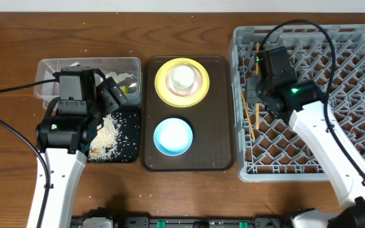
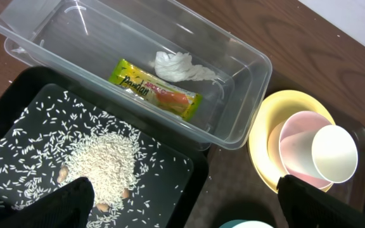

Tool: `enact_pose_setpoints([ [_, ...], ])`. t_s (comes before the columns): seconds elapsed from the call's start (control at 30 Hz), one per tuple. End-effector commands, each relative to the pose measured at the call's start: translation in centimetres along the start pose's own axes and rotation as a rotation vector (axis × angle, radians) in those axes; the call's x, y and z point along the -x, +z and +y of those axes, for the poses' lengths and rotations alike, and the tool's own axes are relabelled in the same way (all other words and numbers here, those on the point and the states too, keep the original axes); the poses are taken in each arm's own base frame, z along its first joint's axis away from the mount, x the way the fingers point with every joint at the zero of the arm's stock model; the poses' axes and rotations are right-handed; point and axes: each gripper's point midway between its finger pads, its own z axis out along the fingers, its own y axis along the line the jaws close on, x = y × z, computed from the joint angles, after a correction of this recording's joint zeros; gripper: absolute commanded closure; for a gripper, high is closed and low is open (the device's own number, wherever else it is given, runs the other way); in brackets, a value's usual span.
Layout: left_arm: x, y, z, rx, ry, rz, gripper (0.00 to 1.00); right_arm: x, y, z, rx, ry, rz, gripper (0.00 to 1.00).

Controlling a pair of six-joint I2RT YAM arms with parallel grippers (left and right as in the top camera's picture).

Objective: Sort waste into correct bins and load items into the dishwasher rack
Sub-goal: 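Carry the second chopstick right and place it upright in the rack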

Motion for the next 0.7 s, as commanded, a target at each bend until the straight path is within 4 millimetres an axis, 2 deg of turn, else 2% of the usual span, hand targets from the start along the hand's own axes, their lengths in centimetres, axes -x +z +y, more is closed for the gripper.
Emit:
enact_pose_setpoints([
  [0.0,0.6,-0.4,0.0,-0.002,0.001,-0.018,0.05,0.0,0.4,-0.8,-0.02,-0.007,0.01,0.99],
  [0.5,0.6,-0.4,0.0,-0.002,0.001,-0.018,0.05,-0.7,1.5,-0.9,-0.023,-0.015,0.04,0.99],
  [0.67,0.6,-0.4,0.0,-0.002,0.001,-0.018,0.05,-0.7,2.7,-0.8,-0.026,-0.022,0.052,0.99],
])
